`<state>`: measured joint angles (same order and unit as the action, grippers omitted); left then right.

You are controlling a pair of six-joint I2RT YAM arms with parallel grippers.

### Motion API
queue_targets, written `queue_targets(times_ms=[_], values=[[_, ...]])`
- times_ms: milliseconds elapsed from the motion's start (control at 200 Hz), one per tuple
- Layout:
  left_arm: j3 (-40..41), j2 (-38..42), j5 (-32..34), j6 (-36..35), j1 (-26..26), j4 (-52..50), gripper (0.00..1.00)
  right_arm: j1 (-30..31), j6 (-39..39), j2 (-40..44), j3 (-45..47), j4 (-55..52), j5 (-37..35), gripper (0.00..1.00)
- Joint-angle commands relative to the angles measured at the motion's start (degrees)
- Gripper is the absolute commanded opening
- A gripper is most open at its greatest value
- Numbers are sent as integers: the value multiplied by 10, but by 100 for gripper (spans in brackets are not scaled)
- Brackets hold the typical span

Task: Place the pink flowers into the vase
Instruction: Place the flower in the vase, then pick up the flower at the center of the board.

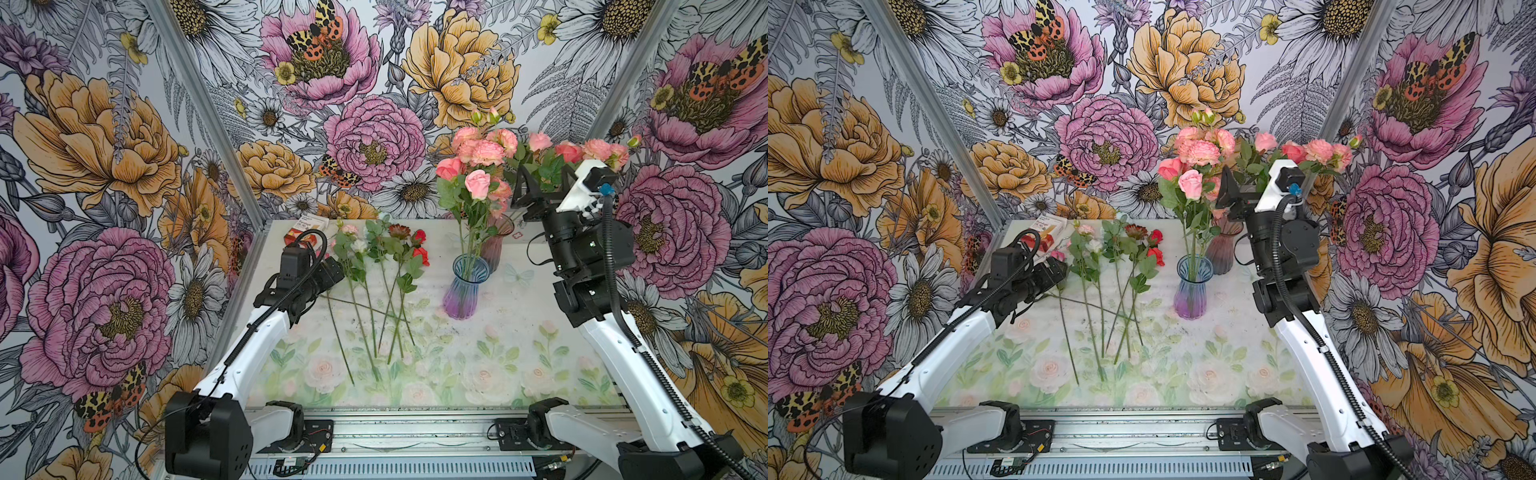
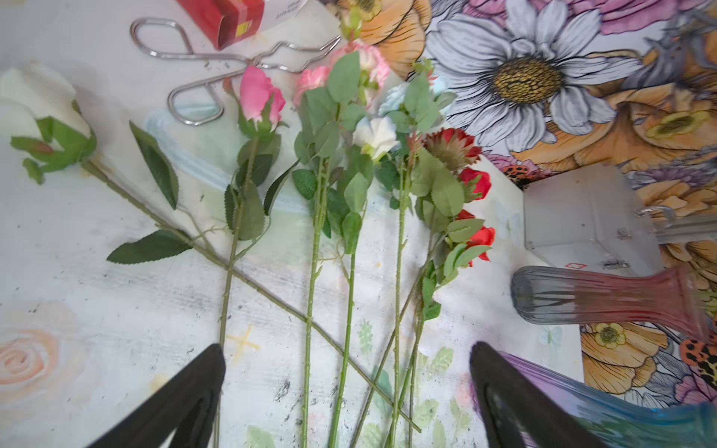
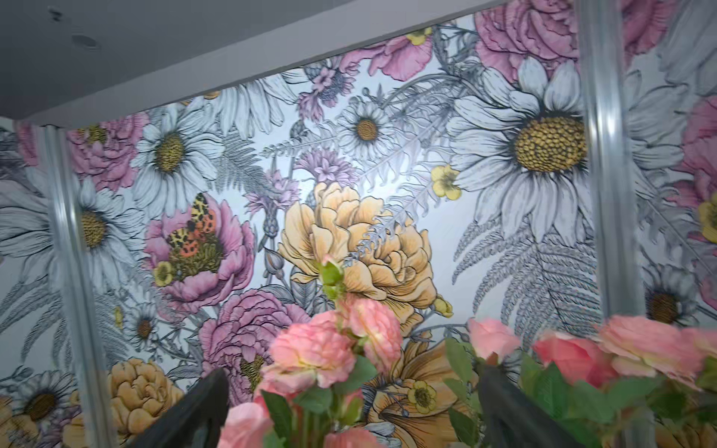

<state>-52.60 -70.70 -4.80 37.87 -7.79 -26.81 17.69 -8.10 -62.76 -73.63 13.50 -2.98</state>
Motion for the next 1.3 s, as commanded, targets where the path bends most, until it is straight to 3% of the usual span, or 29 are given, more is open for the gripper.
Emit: queue_targets(times_ms=[0, 200, 395, 685, 795, 1071, 1296], values=[[5, -20, -18, 31, 17, -32, 99, 76, 63, -32, -40, -87, 44, 99], [36, -15, -25, 26, 51, -32, 98, 241, 158, -100, -103, -152, 44, 99], [60, -5, -41, 21, 82, -33, 98, 321, 172, -172, -113, -163, 67, 99], [70, -50, -43, 17, 73, -32, 97, 309, 99, -278, -107, -161, 86, 99], [62, -84, -15, 7, 60, -38, 93, 288, 63, -301, -105, -153, 107, 99], [-30, -206, 45, -32, 25, -73, 88, 249, 11, -330, -93, -131, 150, 99], [-74, -287, 74, -64, 2, -94, 70, 249, 13, -317, -65, -126, 158, 99]])
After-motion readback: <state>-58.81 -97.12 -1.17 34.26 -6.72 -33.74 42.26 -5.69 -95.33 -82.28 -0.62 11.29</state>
